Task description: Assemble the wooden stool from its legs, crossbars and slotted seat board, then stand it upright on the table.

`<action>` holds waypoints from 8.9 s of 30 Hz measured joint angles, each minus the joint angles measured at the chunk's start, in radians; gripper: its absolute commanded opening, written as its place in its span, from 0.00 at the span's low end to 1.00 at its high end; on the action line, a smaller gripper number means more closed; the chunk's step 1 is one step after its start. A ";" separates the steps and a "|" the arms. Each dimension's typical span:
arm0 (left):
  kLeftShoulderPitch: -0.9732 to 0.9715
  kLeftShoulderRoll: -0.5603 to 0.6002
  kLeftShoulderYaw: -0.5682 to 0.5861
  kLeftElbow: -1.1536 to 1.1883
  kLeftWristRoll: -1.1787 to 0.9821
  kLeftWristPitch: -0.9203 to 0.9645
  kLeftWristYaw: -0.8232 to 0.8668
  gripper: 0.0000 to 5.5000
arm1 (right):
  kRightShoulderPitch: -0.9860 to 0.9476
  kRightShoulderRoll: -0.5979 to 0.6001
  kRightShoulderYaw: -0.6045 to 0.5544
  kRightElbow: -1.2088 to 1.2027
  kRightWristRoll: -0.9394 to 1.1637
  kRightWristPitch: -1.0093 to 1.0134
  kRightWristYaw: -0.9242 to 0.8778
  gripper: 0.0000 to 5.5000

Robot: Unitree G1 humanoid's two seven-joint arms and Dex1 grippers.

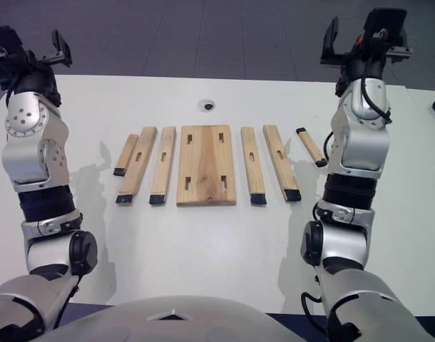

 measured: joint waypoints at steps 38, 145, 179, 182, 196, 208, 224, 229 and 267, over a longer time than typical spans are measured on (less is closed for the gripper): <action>0.025 -0.047 -0.038 -0.057 0.000 0.007 0.013 0.98 | -0.042 -0.181 0.172 0.804 0.011 0.124 0.494 0.42; 0.418 -0.050 -0.085 -0.133 -0.350 -0.060 -0.326 0.08 | 0.160 0.170 0.085 -0.250 -0.069 0.074 0.011 0.98; 0.505 -0.096 -0.143 -0.168 -0.236 -0.080 -0.307 0.08 | 0.152 0.172 0.091 -0.241 -0.039 0.094 -0.008 0.98; 0.515 -0.094 -0.166 -0.155 -0.196 -0.113 -0.313 0.08 | 0.152 0.172 0.091 -0.241 -0.039 0.094 -0.012 0.98; 0.577 -0.108 -0.191 -0.057 -0.167 -0.339 -0.338 0.08 | 0.124 0.171 0.104 -0.206 -0.039 0.086 -0.004 0.98; 0.495 -0.108 -0.191 -0.027 -0.156 -0.216 -0.304 0.28 | 0.082 0.169 0.113 -0.155 -0.039 0.051 0.013 0.98; 0.445 -0.015 -0.061 -0.346 -0.364 -0.070 -0.392 0.75 | 0.071 0.151 0.111 -0.135 -0.039 0.035 0.024 0.98; 0.125 -0.026 0.065 -0.130 -0.531 0.002 -0.297 0.89 | 0.069 0.156 0.114 -0.132 -0.039 0.035 0.021 0.98; 0.041 -0.067 -0.122 0.294 -0.218 -0.215 -0.428 0.98 | 0.089 0.189 0.129 -0.122 -0.035 0.048 0.030 0.98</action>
